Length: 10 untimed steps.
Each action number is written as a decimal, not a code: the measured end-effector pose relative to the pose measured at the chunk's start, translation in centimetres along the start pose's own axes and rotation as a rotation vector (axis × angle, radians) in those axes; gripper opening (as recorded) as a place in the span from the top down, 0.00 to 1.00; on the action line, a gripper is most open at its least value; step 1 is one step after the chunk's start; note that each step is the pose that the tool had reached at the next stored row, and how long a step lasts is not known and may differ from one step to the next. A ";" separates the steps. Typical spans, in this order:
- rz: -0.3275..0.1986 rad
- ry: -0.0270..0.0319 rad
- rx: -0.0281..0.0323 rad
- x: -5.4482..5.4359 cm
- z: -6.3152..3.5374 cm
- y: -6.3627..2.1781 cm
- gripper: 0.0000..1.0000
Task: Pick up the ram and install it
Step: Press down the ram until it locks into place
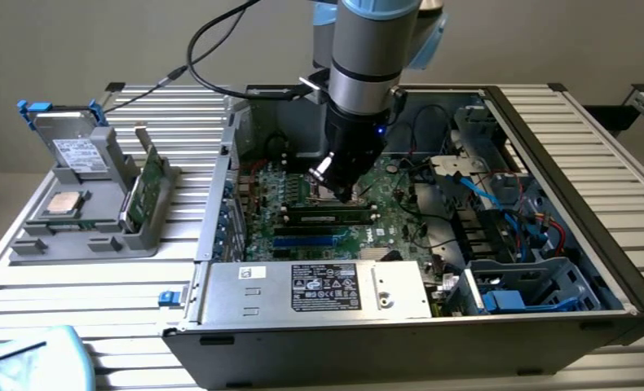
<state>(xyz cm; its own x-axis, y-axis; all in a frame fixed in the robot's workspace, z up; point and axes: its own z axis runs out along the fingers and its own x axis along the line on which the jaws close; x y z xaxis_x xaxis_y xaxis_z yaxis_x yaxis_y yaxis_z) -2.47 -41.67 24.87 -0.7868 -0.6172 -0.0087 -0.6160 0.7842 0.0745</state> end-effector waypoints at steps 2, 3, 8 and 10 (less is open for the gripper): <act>0.026 0.0040 -0.0046 0.0 0.03 0.00 0.89; 0.039 0.0062 -0.0070 0.0 0.04 0.00 0.89; 0.103 0.0175 -0.0190 0.0 0.12 -0.01 0.89; 0.129 0.0220 -0.0239 0.0 0.15 -0.01 0.89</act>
<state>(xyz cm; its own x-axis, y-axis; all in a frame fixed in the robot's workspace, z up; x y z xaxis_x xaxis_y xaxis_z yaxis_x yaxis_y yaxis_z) -2.47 -41.67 24.73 -0.8584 -0.5124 0.0244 -0.5081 0.8558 0.0973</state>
